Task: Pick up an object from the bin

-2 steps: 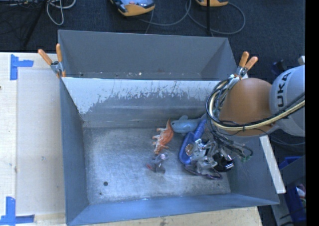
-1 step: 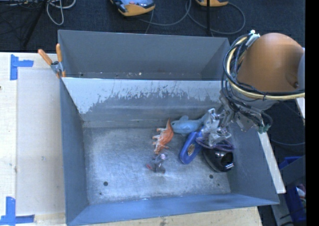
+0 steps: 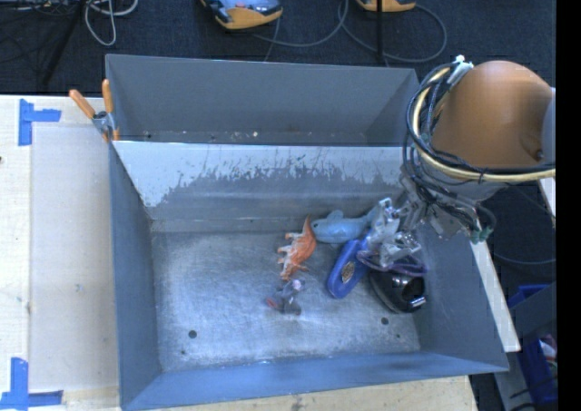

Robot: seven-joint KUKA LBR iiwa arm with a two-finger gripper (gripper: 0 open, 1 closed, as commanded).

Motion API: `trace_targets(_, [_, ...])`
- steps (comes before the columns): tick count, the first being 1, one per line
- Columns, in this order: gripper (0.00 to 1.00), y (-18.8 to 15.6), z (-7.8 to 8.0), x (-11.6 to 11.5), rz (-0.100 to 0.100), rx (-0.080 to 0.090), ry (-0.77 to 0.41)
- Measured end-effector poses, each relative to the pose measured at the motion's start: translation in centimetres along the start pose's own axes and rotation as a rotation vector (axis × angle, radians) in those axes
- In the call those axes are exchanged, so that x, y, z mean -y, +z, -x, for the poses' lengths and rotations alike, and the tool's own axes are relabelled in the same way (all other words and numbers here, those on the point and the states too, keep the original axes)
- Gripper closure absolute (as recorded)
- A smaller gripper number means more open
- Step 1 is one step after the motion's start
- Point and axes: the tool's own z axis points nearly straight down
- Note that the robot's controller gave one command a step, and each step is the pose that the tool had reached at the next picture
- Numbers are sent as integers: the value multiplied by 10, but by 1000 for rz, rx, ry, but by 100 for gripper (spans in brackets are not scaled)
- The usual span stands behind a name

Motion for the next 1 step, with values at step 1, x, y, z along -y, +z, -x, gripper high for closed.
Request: trace_targets(1, [100, 24, 8, 3, 0, 0, 1])
